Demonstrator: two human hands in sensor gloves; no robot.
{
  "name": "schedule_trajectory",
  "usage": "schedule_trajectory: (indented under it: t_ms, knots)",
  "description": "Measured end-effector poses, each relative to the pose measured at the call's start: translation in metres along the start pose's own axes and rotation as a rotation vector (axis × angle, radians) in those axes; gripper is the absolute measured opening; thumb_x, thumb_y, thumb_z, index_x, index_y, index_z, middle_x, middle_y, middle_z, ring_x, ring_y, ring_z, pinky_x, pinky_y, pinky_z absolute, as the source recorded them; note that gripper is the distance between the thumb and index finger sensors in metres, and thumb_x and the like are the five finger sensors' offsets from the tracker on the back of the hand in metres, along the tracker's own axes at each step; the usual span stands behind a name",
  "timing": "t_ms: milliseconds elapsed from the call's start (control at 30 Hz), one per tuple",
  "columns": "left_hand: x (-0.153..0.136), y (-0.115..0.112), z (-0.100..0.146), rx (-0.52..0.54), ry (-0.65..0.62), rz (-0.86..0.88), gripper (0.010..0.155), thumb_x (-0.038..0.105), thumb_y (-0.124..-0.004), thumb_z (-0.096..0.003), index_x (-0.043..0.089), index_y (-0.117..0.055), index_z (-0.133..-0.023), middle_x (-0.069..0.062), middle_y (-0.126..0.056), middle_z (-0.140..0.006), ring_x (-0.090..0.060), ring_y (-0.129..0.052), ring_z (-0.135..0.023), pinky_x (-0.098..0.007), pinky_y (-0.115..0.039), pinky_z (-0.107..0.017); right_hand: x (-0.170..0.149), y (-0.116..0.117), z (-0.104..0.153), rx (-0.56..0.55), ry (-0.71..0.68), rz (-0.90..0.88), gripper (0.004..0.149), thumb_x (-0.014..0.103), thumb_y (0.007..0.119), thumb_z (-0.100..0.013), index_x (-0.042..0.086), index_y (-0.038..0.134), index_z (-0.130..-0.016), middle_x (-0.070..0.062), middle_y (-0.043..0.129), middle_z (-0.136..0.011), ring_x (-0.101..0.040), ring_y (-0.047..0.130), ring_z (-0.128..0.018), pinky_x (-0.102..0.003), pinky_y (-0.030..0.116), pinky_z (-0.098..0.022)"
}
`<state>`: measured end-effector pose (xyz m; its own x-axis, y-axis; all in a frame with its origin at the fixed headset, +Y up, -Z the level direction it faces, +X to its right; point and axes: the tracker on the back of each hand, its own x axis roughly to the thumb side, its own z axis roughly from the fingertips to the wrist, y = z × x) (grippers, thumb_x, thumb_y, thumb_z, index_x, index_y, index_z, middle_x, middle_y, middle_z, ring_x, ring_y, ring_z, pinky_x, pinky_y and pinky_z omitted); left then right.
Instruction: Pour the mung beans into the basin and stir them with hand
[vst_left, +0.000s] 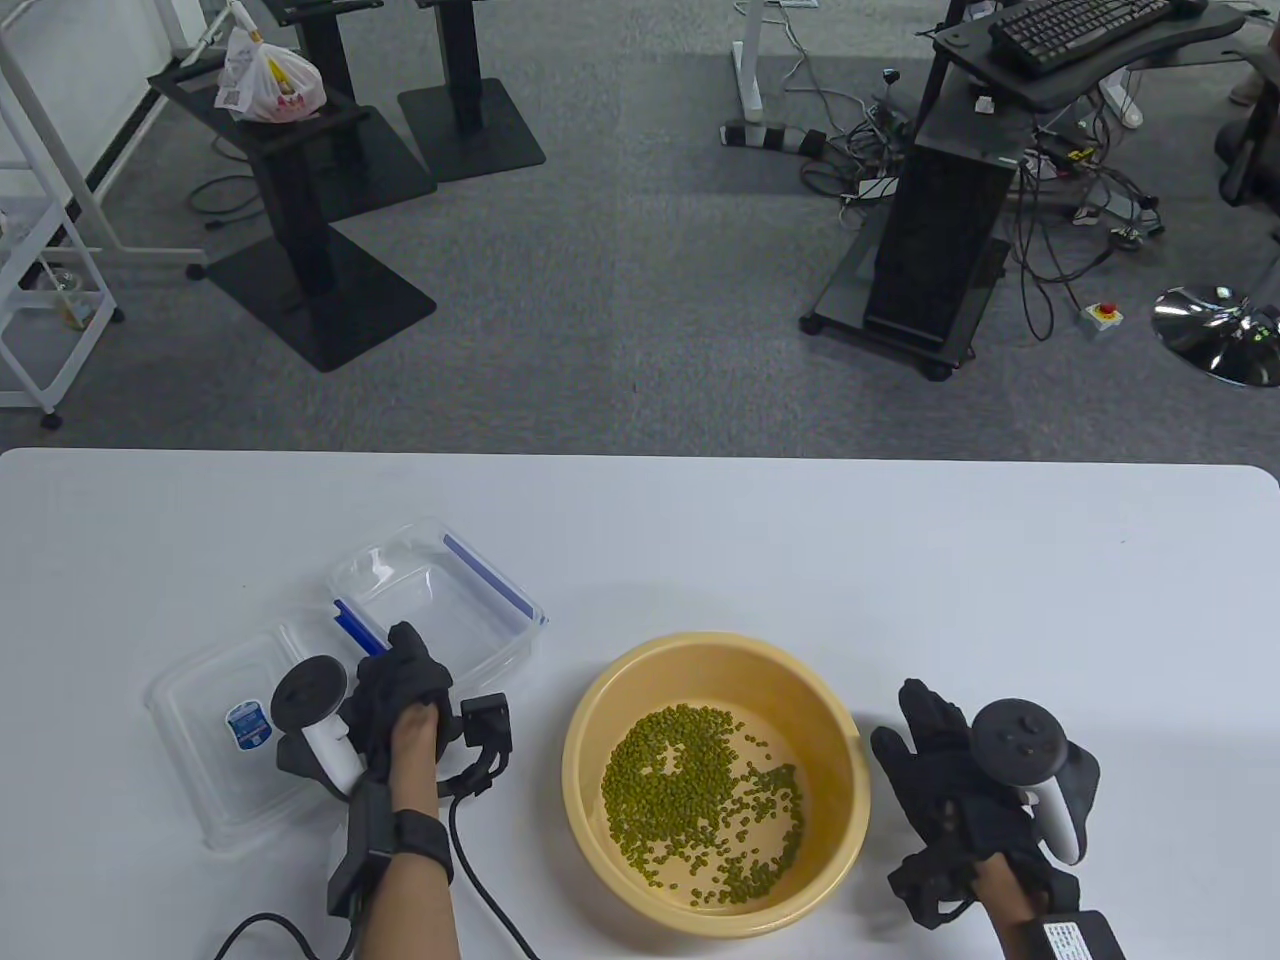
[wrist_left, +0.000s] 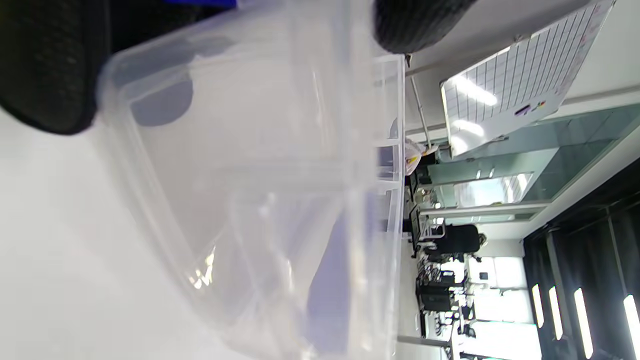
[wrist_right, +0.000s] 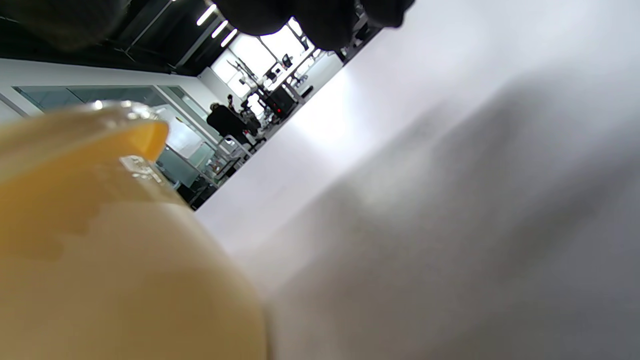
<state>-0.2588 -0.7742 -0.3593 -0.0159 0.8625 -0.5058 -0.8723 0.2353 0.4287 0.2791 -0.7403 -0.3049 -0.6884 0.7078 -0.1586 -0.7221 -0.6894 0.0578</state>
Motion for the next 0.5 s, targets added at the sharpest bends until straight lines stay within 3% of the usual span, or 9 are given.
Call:
schedule_trajectory:
  t_ms: [267, 433, 500]
  knots:
    - [0.016, 0.000, 0.017, -0.081, -0.005, -0.223, 0.085, 0.041, -0.061, -0.0610, -0.008, -0.007, -0.105, -0.049, -0.013, -0.102, -0.074, -0.047, -0.091, -0.082, -0.066, -0.041, 0.000, 0.001, -0.001, 0.019, 0.006, -0.006, 0.084, 0.054, 0.067, -0.031, 0.013, 0.043, -0.101, -0.020, 0.041, -0.100, -0.045, 0.036, -0.095, -0.074, 0.030, -0.063]
    - [0.030, -0.001, 0.050, -0.114, -0.152, -0.396, 0.081, 0.041, -0.061, -0.0608, -0.007, -0.016, -0.109, -0.049, -0.018, -0.104, -0.074, -0.046, -0.092, -0.083, -0.062, -0.042, -0.001, 0.004, -0.002, 0.031, 0.013, 0.001, 0.084, 0.054, 0.067, -0.031, 0.013, 0.043, -0.101, -0.020, 0.040, -0.100, -0.045, 0.035, -0.095, -0.074, 0.029, -0.063]
    - [0.039, -0.005, 0.067, -0.165, -0.316, -0.389, 0.073, 0.035, -0.061, -0.0600, -0.007, -0.034, -0.114, -0.046, -0.021, -0.107, -0.072, -0.033, -0.095, -0.083, -0.044, -0.053, -0.001, 0.004, -0.002, 0.032, 0.017, 0.005, 0.084, 0.054, 0.066, -0.031, 0.013, 0.042, -0.100, -0.021, 0.040, -0.100, -0.045, 0.035, -0.095, -0.074, 0.029, -0.063]
